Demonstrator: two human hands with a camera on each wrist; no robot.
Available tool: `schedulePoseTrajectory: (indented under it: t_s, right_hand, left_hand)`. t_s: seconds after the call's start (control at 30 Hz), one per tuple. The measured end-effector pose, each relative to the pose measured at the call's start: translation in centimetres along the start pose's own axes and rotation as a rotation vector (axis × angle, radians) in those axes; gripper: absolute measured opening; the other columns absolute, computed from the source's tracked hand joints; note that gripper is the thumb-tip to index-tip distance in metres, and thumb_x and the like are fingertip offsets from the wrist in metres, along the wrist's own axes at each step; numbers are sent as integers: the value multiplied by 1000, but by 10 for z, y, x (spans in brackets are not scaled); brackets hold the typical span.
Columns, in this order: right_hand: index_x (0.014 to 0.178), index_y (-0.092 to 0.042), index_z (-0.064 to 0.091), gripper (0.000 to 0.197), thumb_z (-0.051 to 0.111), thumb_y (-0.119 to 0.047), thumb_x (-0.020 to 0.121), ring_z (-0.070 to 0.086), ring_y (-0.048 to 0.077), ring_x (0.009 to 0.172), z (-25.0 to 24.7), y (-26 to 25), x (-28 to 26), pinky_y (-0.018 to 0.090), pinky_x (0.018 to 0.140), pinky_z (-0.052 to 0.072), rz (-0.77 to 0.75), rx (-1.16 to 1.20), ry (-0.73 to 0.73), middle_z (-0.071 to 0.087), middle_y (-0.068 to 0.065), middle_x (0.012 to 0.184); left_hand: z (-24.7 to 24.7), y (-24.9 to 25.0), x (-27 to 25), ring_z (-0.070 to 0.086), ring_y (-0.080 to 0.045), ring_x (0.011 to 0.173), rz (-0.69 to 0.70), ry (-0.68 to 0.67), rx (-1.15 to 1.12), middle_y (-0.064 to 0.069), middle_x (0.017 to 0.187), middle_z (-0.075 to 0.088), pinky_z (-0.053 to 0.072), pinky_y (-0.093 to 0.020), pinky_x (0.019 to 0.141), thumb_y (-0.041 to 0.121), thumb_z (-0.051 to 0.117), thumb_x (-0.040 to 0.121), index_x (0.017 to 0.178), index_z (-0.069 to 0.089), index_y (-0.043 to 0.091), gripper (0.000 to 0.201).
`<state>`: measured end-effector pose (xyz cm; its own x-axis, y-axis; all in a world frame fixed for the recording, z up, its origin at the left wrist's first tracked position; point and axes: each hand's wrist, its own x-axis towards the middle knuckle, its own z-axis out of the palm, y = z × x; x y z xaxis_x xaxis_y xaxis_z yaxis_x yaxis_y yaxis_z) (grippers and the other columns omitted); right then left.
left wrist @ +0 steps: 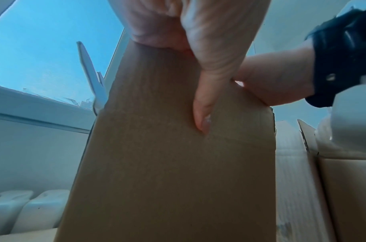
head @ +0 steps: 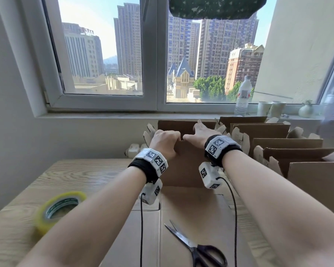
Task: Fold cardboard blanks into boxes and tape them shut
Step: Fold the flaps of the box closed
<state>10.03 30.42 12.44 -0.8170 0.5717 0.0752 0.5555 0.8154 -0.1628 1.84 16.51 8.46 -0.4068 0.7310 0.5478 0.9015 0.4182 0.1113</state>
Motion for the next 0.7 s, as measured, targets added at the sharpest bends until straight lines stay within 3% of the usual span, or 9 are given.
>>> schedulePoseTrajectory:
  t_s: [0.1, 0.17, 0.27, 0.37, 0.5, 0.57, 0.6, 0.63, 0.7]
  right_hand:
    - [155, -28, 20, 80, 38, -66, 87, 36, 33, 142, 1, 1, 5, 47, 106, 35, -4, 5, -15, 3, -8, 166]
    - [152, -25, 26, 73, 34, -63, 90, 42, 33, 138, 4, 0, 6, 47, 105, 38, 7, 26, 27, 15, -4, 165]
    - [127, -18, 53, 50, 28, -51, 98, 57, 31, 118, 22, -1, 1, 53, 109, 32, -52, 18, 368, 57, 5, 138]
    - [110, -18, 64, 44, 29, -42, 99, 53, 30, 120, 41, 0, -6, 58, 116, 18, -169, -88, 676, 68, 1, 117]
    - [116, -20, 62, 37, 43, -36, 89, 26, 30, 143, 50, 8, -15, 59, 119, -1, -140, -50, 607, 58, 1, 133]
    - [118, -24, 56, 35, 50, -36, 85, 8, 35, 148, 56, 15, -14, 62, 117, -2, -55, -12, 550, 38, 6, 152]
    - [116, -26, 54, 34, 54, -37, 84, -1, 39, 148, 59, 18, -13, 64, 116, -3, -9, 33, 541, 23, 9, 159]
    - [113, -28, 53, 31, 57, -40, 84, -7, 43, 148, 62, 22, -12, 64, 116, -4, 36, 103, 541, 9, 11, 162]
    - [109, -28, 55, 32, 62, -48, 85, -13, 46, 146, 65, 31, -9, 64, 116, -3, 128, 296, 552, -6, 11, 164]
  left_hand:
    - [2, -1, 1, 59, -21, 85, -15, 5, 3, 2, 86, 65, 33, -28, 86, 15, 70, 68, 83, 55, 21, 22]
    - [6, -4, 0, 55, -20, 97, -46, 42, -16, 1, 92, 64, 30, -29, 90, 14, 68, 69, 89, 59, 21, 23]
    - [16, -10, -1, 46, -19, 123, -80, 81, 14, 6, 104, 64, 21, -36, 103, 17, 70, 68, 101, 60, 24, 35]
    - [21, -8, 1, 42, -20, 125, -142, 92, 2, 4, 112, 61, 22, -41, 109, 18, 71, 69, 111, 60, 24, 44]
    - [24, -2, 12, 41, -27, 128, -167, 137, -32, -1, 117, 58, 22, -41, 115, 16, 69, 72, 113, 62, 22, 41]
    - [28, 1, 15, 16, -36, 145, -217, 100, 6, -4, 137, 47, -4, -52, 120, 18, 69, 75, 116, 60, 25, 43]
    - [31, 4, 15, -2, -40, 148, -259, 94, 50, -6, 149, 36, -18, -57, 115, 22, 70, 76, 115, 60, 30, 41]
    - [34, 7, 14, -17, -43, 146, -315, 104, 74, -8, 158, 21, -27, -61, 107, 29, 72, 77, 112, 61, 35, 38]
    - [38, 11, 12, -34, -44, 140, -458, 160, -22, -5, 164, -7, -30, -64, 100, 49, 73, 77, 103, 62, 41, 29]
